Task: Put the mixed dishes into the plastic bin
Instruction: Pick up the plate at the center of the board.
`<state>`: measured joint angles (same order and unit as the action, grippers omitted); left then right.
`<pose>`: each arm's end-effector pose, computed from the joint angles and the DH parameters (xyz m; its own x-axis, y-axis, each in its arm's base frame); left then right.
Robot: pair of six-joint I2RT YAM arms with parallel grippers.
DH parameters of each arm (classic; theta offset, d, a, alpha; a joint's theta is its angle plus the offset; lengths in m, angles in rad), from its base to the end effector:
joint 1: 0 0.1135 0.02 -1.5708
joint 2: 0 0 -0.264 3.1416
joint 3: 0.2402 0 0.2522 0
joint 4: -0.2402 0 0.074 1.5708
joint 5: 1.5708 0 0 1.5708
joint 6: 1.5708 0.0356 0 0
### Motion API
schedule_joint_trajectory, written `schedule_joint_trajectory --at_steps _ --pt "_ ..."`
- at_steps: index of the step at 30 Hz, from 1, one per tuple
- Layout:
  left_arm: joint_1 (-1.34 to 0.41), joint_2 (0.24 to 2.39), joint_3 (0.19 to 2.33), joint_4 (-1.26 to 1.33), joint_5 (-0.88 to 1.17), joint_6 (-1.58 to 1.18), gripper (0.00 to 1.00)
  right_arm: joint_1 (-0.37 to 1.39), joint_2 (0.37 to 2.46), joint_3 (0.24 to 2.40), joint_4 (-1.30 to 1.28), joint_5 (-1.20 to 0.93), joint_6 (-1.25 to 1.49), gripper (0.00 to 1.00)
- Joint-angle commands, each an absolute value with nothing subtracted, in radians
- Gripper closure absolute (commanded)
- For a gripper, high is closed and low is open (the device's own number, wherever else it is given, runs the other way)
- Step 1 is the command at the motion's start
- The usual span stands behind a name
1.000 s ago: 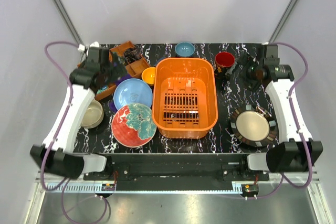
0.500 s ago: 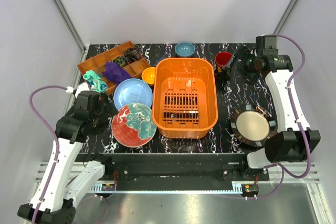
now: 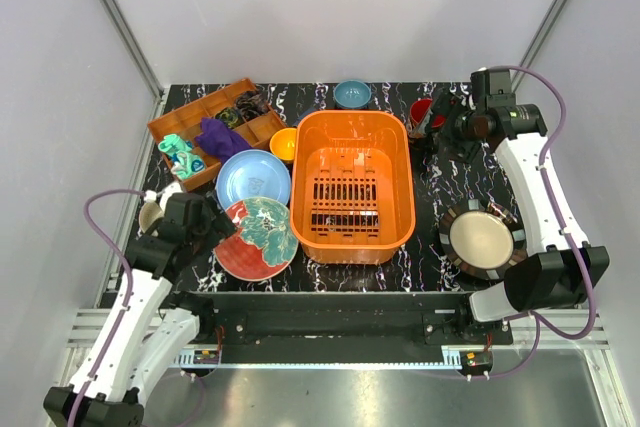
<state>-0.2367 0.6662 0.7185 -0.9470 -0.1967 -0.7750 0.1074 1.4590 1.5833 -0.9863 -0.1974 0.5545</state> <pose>0.1203 -0.0219 0.2644 -0.6195 -0.5565 -0.5537 -0.4512 0.8296 -0.3289 0.2946 0.0388 0.3831 -0.7638 0.4369 -0.4750 0.2001 0.8601 0.4693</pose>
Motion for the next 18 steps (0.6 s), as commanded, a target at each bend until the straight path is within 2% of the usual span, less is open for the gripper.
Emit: schedule_joint_trajectory --at_steps 1,10,18 --pt "-0.241 0.65 0.623 -0.827 -0.199 -0.891 0.01 0.123 1.47 1.635 -1.011 -0.225 0.545 0.0" --pt "-0.241 0.729 0.549 -0.775 -0.308 -0.91 0.01 0.143 1.512 1.684 -1.052 -0.245 0.522 0.0" --pt "-0.241 0.767 0.48 -0.675 -0.276 -0.891 0.01 0.164 1.546 1.718 -1.057 -0.253 0.528 0.0"
